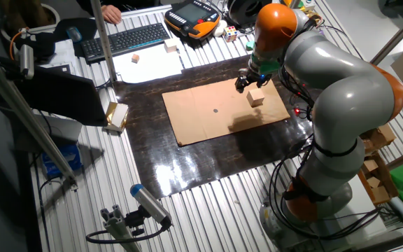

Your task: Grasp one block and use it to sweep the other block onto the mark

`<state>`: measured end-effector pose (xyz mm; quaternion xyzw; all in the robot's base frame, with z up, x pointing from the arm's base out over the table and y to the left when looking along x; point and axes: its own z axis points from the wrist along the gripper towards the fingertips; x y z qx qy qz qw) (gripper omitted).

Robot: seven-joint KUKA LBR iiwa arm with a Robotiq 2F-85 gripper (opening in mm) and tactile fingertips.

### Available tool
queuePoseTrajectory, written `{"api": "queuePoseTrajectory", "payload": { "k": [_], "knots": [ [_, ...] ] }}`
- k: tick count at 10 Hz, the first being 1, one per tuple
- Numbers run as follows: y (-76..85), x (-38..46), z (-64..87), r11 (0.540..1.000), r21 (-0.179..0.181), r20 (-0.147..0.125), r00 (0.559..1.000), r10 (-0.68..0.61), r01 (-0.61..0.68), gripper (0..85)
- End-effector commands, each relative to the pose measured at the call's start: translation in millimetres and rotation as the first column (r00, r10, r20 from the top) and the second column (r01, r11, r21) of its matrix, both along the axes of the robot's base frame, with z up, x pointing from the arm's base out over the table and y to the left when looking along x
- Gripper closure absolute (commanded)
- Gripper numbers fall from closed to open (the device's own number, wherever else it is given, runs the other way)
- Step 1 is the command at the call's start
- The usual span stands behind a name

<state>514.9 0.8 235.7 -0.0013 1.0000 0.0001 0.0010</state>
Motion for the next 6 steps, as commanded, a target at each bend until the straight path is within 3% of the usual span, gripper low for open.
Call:
{"api": "queuePoseTrajectory", "payload": {
  "k": [1,2,6],
  "knots": [
    [0.0,0.0,0.0,0.942,-0.046,-0.232,0.921,0.313,-0.332,1.0],
    [0.0,0.0,0.0,0.942,-0.047,-0.23,0.921,0.313,-0.332,83.3],
    [0.0,0.0,0.0,0.942,-0.047,-0.229,0.921,0.315,-0.334,83.3]
  ]
}}
